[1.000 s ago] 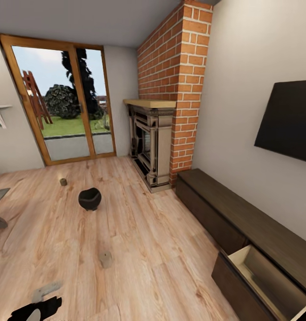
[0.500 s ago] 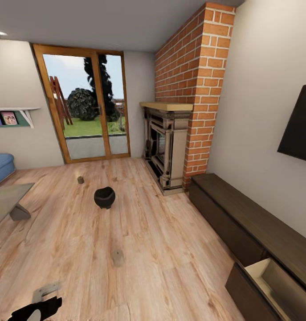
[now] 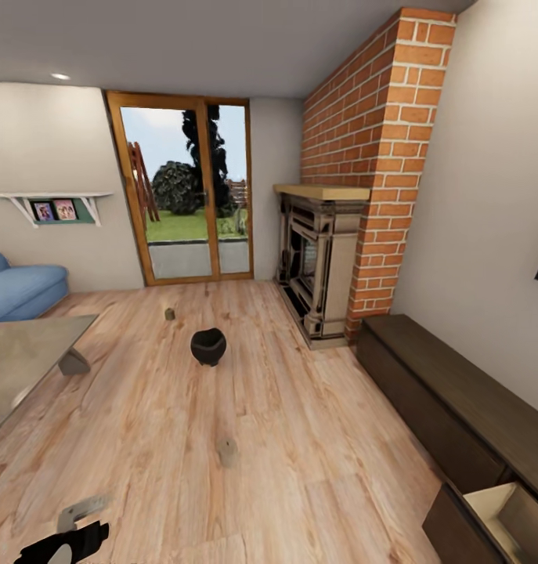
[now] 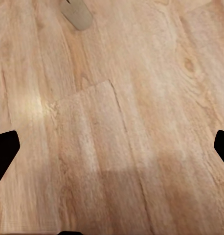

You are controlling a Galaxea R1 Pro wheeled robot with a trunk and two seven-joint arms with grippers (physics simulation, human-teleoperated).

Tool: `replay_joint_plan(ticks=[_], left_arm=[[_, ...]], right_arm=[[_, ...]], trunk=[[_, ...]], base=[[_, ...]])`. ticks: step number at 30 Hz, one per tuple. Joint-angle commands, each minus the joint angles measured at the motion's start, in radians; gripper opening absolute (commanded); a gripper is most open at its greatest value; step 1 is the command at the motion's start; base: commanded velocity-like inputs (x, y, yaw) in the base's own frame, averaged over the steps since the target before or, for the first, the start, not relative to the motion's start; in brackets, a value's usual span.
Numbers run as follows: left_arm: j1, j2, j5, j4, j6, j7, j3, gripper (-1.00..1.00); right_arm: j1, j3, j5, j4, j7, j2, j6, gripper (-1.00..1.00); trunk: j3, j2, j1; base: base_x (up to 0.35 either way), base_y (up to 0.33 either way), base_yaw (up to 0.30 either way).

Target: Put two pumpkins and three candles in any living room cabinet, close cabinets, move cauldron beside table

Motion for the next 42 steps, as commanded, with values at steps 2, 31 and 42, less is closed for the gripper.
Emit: replay_joint_plan(ticks=[2, 31, 42], left_arm=[[-0.001, 0.001, 0.010, -0.001, 0.000, 0.010, -0.008, 1.00], [-0.229, -0.177, -0.097, 0.390, 0.068, -0.035, -0.046, 1.00], [-0.225, -0.183, -0.109, 0.492, -0.043, -0.140, -0.116, 1.00]], right_arm=[[-0.001, 0.003, -0.010, 0.001, 0.000, -0.001, -0.005, 1.00], [-0.001, 0.011, -0.012, -0.009, -0.318, -0.001, 0.012, 1.00], [-0.015, 0.031, -0.013, -0.010, -0.320, -0.001, 0.178, 1.00]], trunk=[[0.001, -0.001, 0.000], [0.024, -0.001, 0.000], [0.024, -0.001, 0.000]], base=[[0.000, 0.000, 0.228], [0.000, 0.000, 0.171], [0.000, 0.000, 0.001]])
